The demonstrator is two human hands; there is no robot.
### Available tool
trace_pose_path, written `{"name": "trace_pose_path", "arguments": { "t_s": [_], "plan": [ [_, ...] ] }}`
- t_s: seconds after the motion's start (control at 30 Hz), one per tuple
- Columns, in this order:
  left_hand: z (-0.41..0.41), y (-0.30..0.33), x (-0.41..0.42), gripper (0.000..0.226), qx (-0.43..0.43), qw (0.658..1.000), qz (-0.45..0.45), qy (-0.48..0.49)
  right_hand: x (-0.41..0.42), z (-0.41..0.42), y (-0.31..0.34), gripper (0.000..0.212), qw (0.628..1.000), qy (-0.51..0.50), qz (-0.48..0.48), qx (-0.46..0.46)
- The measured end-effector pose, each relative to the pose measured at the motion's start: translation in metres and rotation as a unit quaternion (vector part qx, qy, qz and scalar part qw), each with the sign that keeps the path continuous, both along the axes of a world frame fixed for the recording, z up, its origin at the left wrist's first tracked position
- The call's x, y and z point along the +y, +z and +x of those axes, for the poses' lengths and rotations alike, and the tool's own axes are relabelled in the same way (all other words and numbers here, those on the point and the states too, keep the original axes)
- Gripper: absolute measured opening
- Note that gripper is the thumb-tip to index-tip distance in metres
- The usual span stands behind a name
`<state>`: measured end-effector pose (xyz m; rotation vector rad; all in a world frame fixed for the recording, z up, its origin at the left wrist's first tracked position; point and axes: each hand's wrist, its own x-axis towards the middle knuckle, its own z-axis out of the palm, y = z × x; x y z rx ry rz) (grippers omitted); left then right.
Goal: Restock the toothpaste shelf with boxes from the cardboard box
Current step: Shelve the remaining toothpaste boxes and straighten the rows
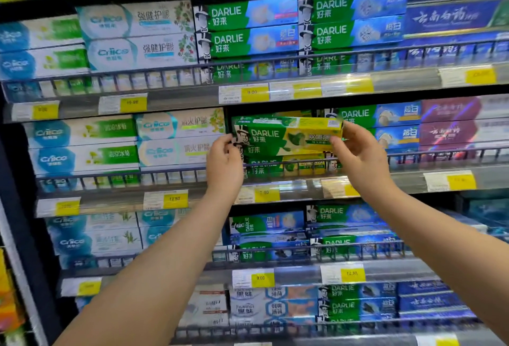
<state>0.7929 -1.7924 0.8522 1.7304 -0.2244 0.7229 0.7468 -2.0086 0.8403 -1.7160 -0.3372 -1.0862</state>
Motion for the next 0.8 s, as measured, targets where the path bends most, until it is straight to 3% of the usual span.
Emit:
{"name": "trace_pose_path", "arguments": {
  "t_s": [0.4, 0.8],
  "plan": [
    [0.006, 0.002, -0.017, 0.056, 0.053, 0.999, -0.008, -0.005, 0.011, 0.016, 0.021, 0.031, 0.999, -0.024, 0.018, 0.043],
    [0.0, 0.015, -0.025, 0.072, 0.029, 0.998, 0.049, 0.021, 0.021, 0.015, 0.024, 0.027, 0.996, -0.03, 0.069, 0.045]
  ]
}}
